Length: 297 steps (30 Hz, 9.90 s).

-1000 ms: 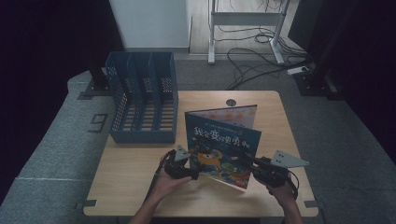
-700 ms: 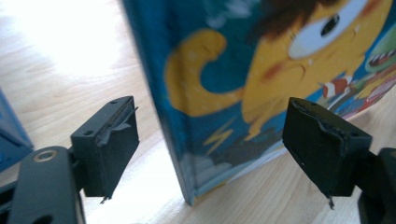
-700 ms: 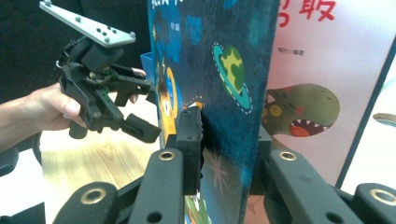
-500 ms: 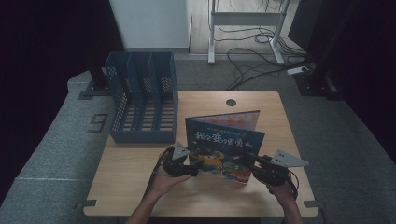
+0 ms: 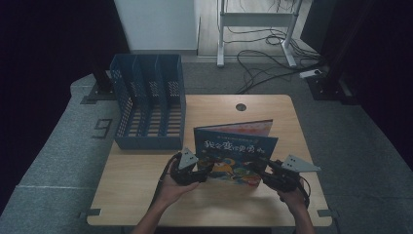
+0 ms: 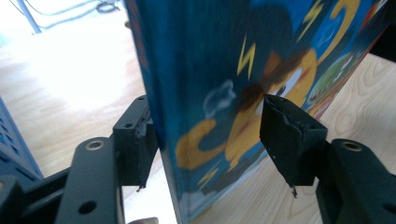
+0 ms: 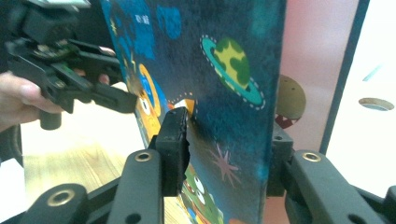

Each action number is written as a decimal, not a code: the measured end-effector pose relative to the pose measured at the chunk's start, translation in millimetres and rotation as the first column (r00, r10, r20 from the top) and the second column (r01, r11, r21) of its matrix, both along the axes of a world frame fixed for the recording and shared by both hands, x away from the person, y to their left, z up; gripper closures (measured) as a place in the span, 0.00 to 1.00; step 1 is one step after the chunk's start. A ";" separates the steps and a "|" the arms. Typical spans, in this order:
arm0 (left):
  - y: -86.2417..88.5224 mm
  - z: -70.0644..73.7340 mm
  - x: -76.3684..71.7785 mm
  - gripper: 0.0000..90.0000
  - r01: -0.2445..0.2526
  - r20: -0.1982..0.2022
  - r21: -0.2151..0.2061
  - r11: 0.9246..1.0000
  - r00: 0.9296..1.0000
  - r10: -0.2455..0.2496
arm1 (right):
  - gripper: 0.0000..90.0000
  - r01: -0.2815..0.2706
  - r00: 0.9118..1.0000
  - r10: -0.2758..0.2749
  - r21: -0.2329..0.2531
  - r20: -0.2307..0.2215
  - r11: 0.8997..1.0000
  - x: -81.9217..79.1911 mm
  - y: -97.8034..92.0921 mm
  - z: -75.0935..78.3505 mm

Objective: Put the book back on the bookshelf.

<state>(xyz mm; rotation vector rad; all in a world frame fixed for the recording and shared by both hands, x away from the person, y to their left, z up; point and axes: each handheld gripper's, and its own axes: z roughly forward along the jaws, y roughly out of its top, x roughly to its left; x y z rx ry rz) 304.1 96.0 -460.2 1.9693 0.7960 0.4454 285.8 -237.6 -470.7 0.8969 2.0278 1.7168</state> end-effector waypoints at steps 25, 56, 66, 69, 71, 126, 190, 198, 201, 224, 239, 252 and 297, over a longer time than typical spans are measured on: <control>5.9 5.7 2.4 0.51 0.019 0.026 -0.091 0.996 1.000 -0.016 | 0.56 0.047 0.998 -0.047 0.007 -0.043 0.999 10.5 5.2 -5.9; 8.2 29.6 -10.7 0.59 0.080 0.163 -0.151 0.985 0.985 -0.055 | 0.36 0.192 0.981 -0.191 -0.066 0.007 0.979 4.1 8.0 4.0; 9.8 30.9 -14.6 0.66 0.096 0.175 -0.171 0.981 0.982 -0.065 | 0.25 0.247 0.968 -0.249 -0.041 -0.034 0.968 10.0 2.2 4.2; 10.2 30.7 -16.4 0.69 0.105 0.174 -0.179 0.978 0.982 -0.074 | 0.23 0.258 0.965 -0.259 -0.033 -0.045 0.966 14.5 2.2 3.9; 10.5 30.9 -17.3 0.71 0.113 0.173 -0.184 0.976 0.982 -0.081 | 0.23 0.252 0.966 -0.253 -0.025 -0.054 0.968 18.3 3.8 3.8; 19.1 70.5 -14.8 0.88 0.236 0.192 -0.278 0.931 0.963 -0.187 | 0.31 0.111 0.993 -0.112 -0.039 -0.034 0.993 29.8 43.8 1.8; 25.7 74.2 -16.8 0.90 0.086 0.138 -0.315 0.945 0.989 -0.044 | 0.32 0.199 0.979 -0.199 -0.004 -0.045 0.980 22.3 16.8 4.0; 24.3 81.2 -19.5 0.92 0.096 0.180 -0.339 0.936 0.983 -0.036 | 0.33 0.205 0.978 -0.205 0.002 -0.043 0.979 21.5 13.1 4.8; 27.4 89.0 -19.5 0.92 0.089 0.192 -0.332 0.939 0.981 -0.025 | 0.33 0.210 0.977 -0.209 0.008 -0.046 0.978 21.4 11.0 5.0; 64.2 128.0 -28.6 0.91 0.042 0.233 -0.368 0.929 0.971 0.049 | 0.33 0.198 0.977 -0.200 -0.023 -0.081 0.980 21.3 16.8 -9.3; 67.1 137.7 -26.2 0.91 0.003 0.232 -0.361 0.932 0.969 0.086 | 0.34 0.226 0.951 -0.223 -0.013 -0.213 0.974 33.3 14.6 -47.4; 63.3 149.4 -17.1 0.91 -0.023 0.232 -0.339 0.940 0.967 0.107 | 0.34 0.232 0.938 -0.244 -0.077 -0.246 0.970 36.3 21.1 -62.7; 137.6 173.4 -20.8 0.91 -0.158 0.260 -0.405 0.900 0.924 0.279 | 0.34 0.270 0.910 -0.322 -0.214 -0.261 0.939 42.2 19.6 -80.8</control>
